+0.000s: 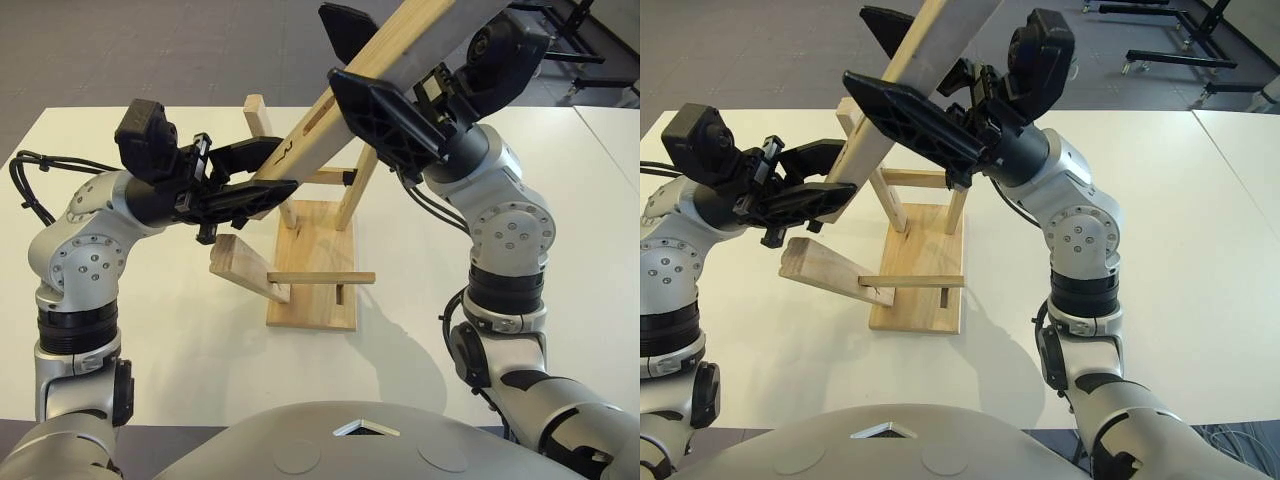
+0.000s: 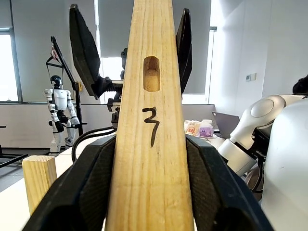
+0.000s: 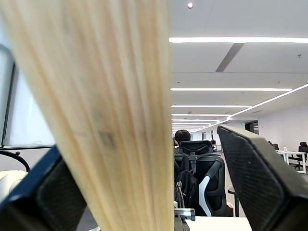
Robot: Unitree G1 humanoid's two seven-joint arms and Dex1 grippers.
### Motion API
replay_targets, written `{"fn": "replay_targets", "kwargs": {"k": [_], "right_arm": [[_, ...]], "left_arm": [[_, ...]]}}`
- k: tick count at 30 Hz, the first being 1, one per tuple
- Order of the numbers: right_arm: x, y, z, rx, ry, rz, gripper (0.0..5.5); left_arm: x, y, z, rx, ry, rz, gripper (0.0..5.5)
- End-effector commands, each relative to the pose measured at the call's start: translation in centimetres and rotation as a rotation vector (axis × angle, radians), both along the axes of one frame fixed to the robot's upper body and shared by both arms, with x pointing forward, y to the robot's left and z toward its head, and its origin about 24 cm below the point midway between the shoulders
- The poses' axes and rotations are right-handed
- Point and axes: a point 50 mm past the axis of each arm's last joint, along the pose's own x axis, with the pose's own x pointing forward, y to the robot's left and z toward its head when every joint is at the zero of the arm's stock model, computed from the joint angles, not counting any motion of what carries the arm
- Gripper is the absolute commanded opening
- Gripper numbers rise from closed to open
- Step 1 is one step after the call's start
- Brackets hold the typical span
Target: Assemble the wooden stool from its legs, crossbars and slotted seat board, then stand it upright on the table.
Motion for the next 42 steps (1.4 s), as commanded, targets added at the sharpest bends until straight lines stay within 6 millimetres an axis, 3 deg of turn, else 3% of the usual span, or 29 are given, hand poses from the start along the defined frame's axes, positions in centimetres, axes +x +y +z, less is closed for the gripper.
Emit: {"fn": "replay_targets", "kwargs": {"k": [1,8,18,19,22,25,28,32,37,42], "right_arm": [[0.0,-0.1,0.4,-0.004,-0.015,0.026,3.41],[-0.1,-0.4,0.2,0.002,-0.014,0.046,2.12],[0.2,-0.8,0.1,0.023,-0.018,0.029,2.07],[0.2,-0.8,0.2,0.028,-0.025,0.017,2.07],[0.5,-1.6,1.0,0.031,-0.029,-0.03,2.07],[0.6,-2.6,1.3,0.024,-0.024,-0.06,2.06],[0.6,-4.0,1.4,-0.005,-0.014,-0.117,2.06],[-1.0,-8.4,-0.5,-0.1,0.034,-0.169,2.06],[-1.3,-10.8,-3.6,-0.255,0.136,-0.19,2.06],[-2.2,-11.4,-6.6,-0.38,0.192,-0.176,2.06]], "left_arm": [[0.2,0.5,-0.2,-0.012,0.016,0.022,2.04],[0.0,0.8,-0.3,-0.04,0.038,0.019,2.04],[0.1,1.1,-0.9,-0.037,0.117,0.036,2.04],[0.2,1.1,-0.9,-0.048,0.115,0.052,2.44],[0.8,1.5,-1.1,-0.056,0.115,0.152,2.88],[0.4,3.6,-0.8,-0.108,0.121,0.249,3.21],[-1.3,6.7,-0.1,-0.18,0.105,0.373,3.21],[-4.3,9.5,0.1,-0.211,0.096,0.525,3.21],[-6.6,9.6,0.0,-0.219,0.122,0.537,3.21],[-6.6,9.1,-0.4,-0.187,0.18,0.509,3.21]]}}
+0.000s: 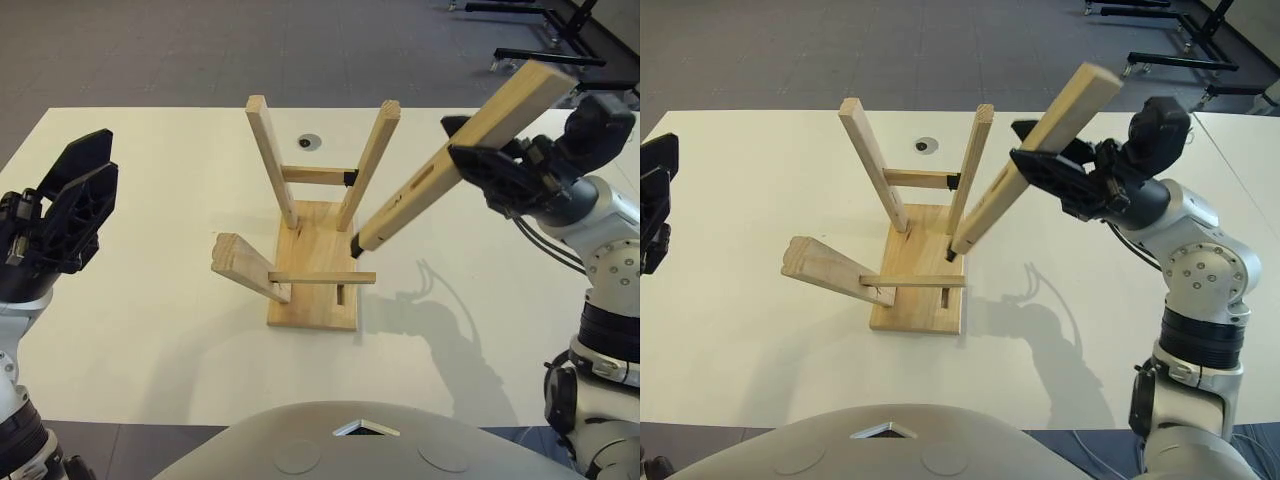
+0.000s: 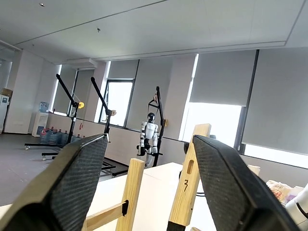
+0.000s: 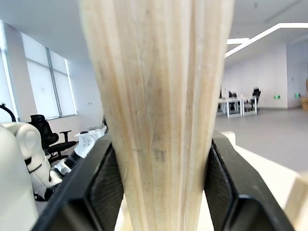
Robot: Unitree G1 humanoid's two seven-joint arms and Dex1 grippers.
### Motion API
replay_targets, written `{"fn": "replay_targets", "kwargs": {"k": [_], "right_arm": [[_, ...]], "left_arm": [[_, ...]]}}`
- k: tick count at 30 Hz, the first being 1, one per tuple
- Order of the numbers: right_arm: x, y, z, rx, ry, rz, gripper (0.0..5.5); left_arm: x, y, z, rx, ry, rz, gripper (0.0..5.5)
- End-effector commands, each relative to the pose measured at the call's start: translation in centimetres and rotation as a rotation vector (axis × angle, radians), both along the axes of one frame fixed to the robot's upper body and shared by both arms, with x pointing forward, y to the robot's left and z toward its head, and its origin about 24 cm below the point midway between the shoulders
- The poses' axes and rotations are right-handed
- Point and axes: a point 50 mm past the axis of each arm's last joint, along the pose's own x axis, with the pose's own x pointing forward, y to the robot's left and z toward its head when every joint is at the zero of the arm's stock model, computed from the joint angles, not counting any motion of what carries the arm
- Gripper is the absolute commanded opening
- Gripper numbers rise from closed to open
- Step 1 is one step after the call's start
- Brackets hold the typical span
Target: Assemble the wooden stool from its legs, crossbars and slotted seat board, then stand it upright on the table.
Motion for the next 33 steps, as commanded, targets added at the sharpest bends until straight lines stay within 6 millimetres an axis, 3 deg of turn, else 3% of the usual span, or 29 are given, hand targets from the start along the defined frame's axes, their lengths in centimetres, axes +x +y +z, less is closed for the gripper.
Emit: {"fn": "replay_targets", "kwargs": {"k": [1,6,11,17,24,29,33], "right_arm": [[-1.0,0.3,-1.8,-0.061,0.014,0.026,2.06],[-2.9,1.1,-4.7,-0.099,0.055,0.071,2.06],[-3.2,1.8,-5.5,-0.083,0.043,0.071,2.06],[-4.5,2.0,-5.7,-0.038,0.041,0.061,2.06],[-4.3,1.5,-9.3,-0.144,0.087,0.014,2.06],[-4.0,1.1,-9.2,-0.183,0.051,0.028,2.05],[-3.3,1.0,-7.2,-0.203,-0.028,0.025,2.05]], "left_arm": [[0.3,-0.4,-0.1,0.041,0.05,-0.033,3.21],[1.7,-2.0,-1.3,0.017,0.124,-0.121,3.21],[0.9,-3.5,-2.1,-0.018,0.169,-0.175,3.21],[-0.1,-2.5,-1.7,-0.029,0.205,-0.146,3.21],[0.3,-2.5,-1.2,0.0,0.218,-0.17,3.21],[0.4,-2.6,-1.2,0.007,0.222,-0.169,3.21],[0.3,-2.6,-1.3,0.014,0.22,-0.156,3.21]]}}
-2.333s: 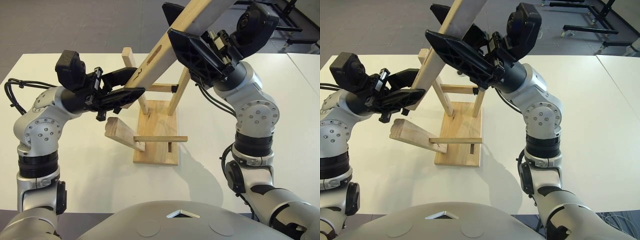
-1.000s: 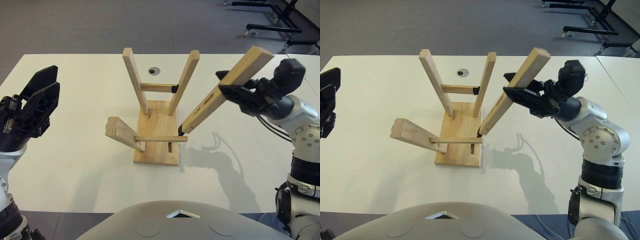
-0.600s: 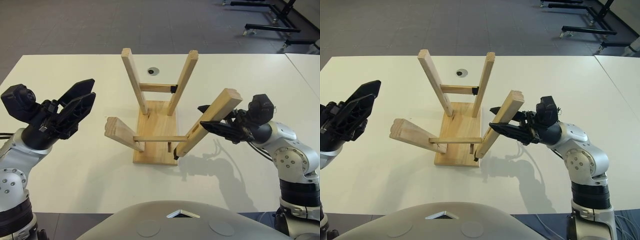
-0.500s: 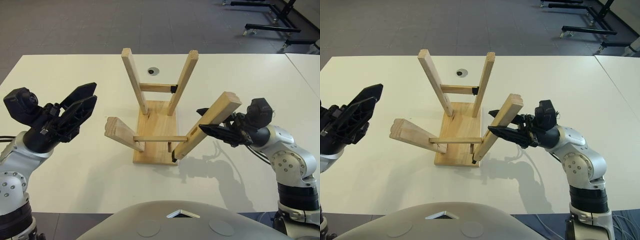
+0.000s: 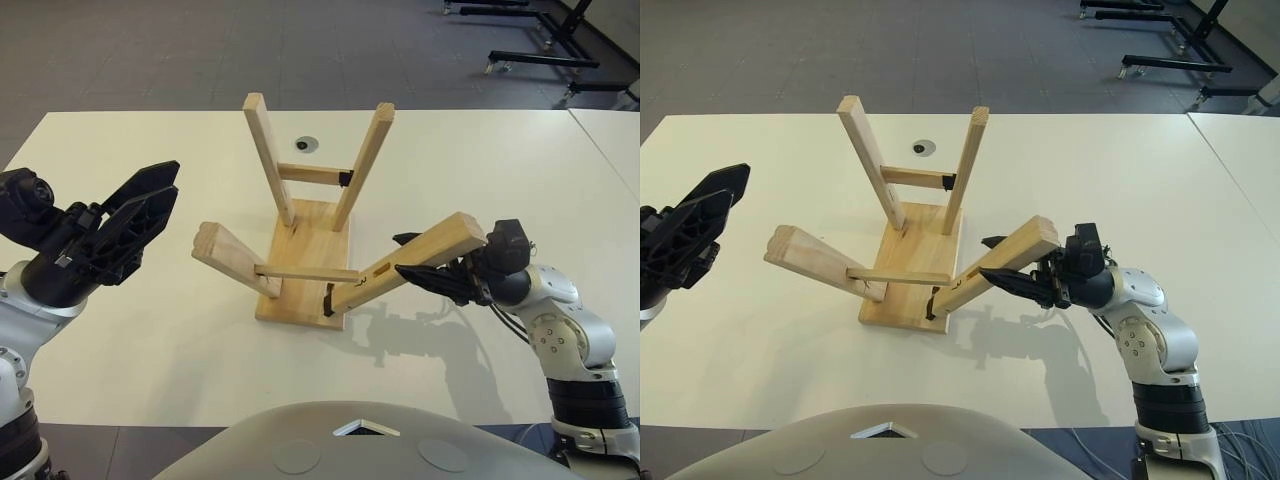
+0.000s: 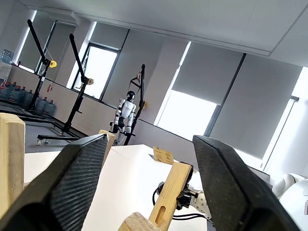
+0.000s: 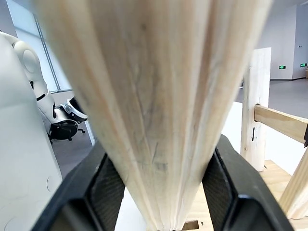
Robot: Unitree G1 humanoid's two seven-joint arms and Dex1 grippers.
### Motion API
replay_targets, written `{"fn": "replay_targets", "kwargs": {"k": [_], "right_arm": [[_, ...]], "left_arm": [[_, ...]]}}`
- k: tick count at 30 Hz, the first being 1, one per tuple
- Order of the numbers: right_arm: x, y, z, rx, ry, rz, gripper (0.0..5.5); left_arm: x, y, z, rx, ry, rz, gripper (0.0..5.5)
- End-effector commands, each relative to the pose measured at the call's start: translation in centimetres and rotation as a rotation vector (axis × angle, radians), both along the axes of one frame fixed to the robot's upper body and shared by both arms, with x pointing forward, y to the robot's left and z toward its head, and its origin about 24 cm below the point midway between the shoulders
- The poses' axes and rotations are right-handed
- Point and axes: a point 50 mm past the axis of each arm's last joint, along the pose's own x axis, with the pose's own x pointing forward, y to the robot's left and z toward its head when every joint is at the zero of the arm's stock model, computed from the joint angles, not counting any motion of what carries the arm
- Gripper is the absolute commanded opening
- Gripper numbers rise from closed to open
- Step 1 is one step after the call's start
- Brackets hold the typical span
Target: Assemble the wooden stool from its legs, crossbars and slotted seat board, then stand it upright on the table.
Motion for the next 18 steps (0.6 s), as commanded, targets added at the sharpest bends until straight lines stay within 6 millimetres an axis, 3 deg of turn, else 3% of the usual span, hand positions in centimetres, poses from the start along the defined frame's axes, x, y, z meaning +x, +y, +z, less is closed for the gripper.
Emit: {"fn": "replay_targets", "kwargs": {"k": [1,8,18], "right_arm": [[0.8,-0.1,1.9,-0.061,-0.074,-0.007,2.05],[1.0,1.3,4.5,-0.046,-0.172,-0.012,2.05],[0.4,1.0,3.0,-0.145,-0.096,-0.007,2.05]], "left_arm": [[0.0,-0.1,0.0,0.039,0.005,0.007,3.21],[-0.4,-0.5,-0.3,0.037,0.001,0.028,3.21],[-0.4,-0.6,-0.5,0.045,-0.005,0.031,3.21]]}}
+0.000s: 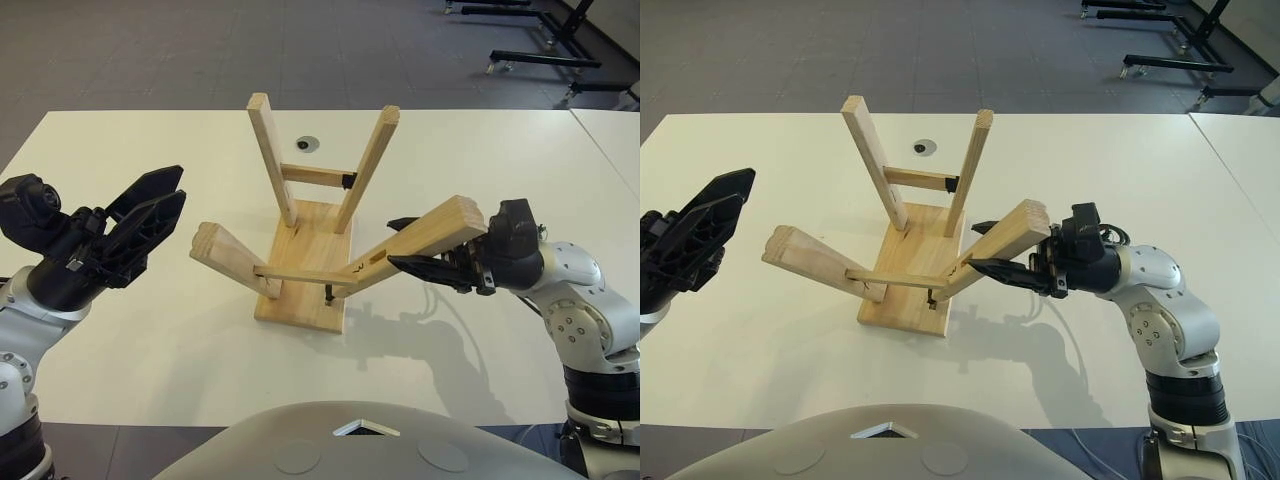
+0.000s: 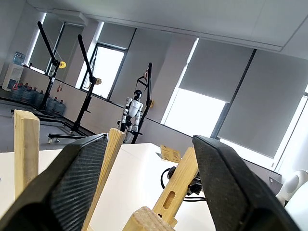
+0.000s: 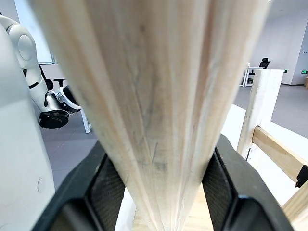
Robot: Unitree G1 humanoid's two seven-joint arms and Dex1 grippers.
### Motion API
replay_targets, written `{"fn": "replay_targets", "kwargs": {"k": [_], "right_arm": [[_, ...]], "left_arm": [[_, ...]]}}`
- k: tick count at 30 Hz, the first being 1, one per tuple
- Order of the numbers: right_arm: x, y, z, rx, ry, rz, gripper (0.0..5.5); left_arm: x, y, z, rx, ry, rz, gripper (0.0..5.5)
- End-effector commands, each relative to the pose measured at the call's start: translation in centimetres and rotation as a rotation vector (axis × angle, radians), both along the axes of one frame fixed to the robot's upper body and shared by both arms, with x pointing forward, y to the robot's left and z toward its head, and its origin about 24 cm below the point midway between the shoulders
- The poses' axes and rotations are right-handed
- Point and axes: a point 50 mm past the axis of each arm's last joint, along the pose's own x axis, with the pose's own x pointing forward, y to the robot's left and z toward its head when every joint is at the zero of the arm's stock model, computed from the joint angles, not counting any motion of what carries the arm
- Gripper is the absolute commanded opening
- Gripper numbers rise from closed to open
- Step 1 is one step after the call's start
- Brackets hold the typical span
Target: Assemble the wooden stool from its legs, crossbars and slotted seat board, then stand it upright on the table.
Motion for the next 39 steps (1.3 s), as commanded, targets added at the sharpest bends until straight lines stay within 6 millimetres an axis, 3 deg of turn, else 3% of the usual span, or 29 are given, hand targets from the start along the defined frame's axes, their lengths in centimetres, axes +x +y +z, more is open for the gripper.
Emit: {"fn": "replay_targets", "kwargs": {"k": [1,7,13,28,39], "right_arm": [[0.1,0.0,-0.7,-0.064,0.04,-0.047,2.05],[-1.1,0.5,-1.8,-0.07,0.087,-0.076,2.05],[-2.1,0.8,-1.2,-0.072,0.061,-0.081,2.05],[-1.8,0.9,-1.5,-0.135,0.006,-0.134,2.05],[-2.3,0.8,-1.4,-0.181,0.01,-0.02,2.05]], "left_arm": [[-0.2,-0.3,-0.1,0.015,-0.002,-0.008,3.21],[-0.2,-0.1,-0.1,0.026,0.002,-0.015,3.21],[0.1,0.0,-0.1,0.032,0.009,-0.033,3.21],[-0.9,-0.4,-0.1,0.032,0.032,-0.032,3.21],[-1.9,-0.8,-0.6,0.013,0.054,0.003,3.21]]}}
